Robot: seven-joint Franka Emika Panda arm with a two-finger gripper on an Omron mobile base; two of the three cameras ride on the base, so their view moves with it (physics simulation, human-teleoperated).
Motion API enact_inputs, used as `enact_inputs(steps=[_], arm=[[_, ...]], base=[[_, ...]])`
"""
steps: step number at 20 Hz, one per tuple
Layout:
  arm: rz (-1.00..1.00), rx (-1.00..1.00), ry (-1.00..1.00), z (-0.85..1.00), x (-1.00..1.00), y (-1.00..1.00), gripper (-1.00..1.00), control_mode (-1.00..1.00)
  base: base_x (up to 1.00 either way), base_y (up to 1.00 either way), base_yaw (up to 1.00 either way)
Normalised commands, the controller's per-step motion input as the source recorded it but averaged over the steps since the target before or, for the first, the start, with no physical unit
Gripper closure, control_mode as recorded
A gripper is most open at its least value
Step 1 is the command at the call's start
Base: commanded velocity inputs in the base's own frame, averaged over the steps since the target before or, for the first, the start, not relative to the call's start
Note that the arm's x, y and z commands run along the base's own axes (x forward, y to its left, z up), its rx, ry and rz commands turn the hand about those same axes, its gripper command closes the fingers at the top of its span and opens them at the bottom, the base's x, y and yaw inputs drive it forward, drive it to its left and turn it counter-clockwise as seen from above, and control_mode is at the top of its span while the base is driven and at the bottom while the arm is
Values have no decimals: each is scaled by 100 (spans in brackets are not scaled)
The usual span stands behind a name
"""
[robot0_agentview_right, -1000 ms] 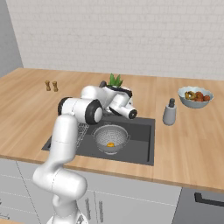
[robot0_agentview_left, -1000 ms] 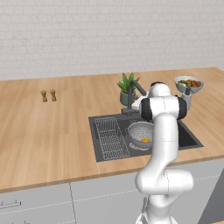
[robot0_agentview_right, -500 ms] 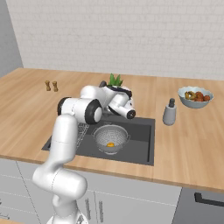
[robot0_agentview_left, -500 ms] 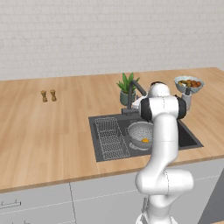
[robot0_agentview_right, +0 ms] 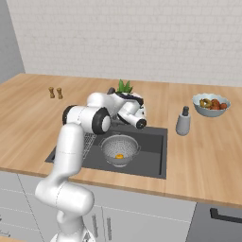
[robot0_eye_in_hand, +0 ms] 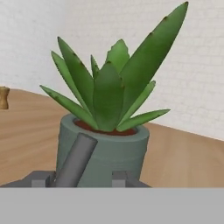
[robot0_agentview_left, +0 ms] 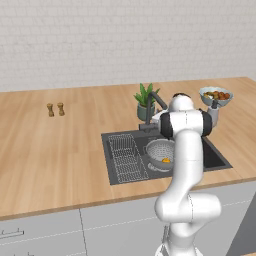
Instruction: Put the colander in the sink, put the tangerine in the colander, and turn on the sink faucet and pour water over the colander.
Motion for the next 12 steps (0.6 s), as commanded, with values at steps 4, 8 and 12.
enact_inputs(steps=[4,8,12], arm=[[-5,0,0,-23,3,-61,100,-100],[-5,0,0,-25,1,-61,100,-100],[-4,0,0,-23,0,-63,100,-100]], base=[[0,0,0],[0,0,0],[0,0,0]])
